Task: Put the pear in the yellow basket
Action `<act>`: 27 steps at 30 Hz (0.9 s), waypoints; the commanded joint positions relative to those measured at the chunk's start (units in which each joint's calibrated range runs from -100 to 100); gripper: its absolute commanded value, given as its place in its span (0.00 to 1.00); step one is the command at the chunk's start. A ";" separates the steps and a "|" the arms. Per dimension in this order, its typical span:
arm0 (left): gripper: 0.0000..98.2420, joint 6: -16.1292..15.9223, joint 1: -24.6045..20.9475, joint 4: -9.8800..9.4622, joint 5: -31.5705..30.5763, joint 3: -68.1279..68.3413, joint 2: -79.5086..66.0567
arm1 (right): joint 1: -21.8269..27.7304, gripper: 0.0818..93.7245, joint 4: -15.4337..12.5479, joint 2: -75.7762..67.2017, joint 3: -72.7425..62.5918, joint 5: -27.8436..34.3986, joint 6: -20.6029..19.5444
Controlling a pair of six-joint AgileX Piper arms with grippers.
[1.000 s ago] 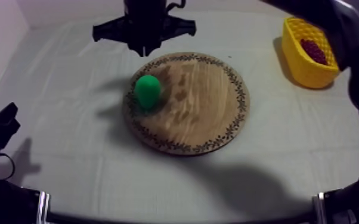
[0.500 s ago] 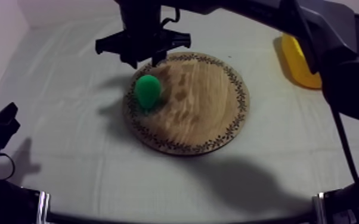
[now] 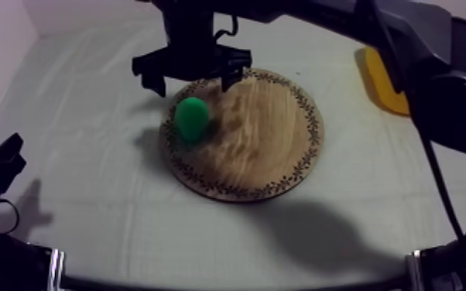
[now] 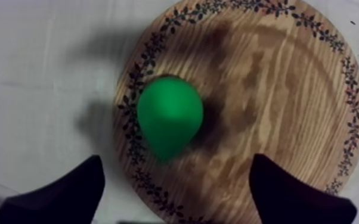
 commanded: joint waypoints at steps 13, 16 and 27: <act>0.00 0.01 0.01 -0.02 -0.01 0.00 0.00 | 0.29 0.88 -1.83 10.13 -3.16 -2.68 1.28; 0.00 0.01 0.01 -0.02 -0.01 0.00 0.00 | 0.57 0.85 -2.15 12.63 -5.56 -3.18 1.70; 0.00 0.01 0.01 -0.02 -0.01 0.00 0.00 | 1.50 0.51 -2.85 18.62 -12.34 -3.98 3.05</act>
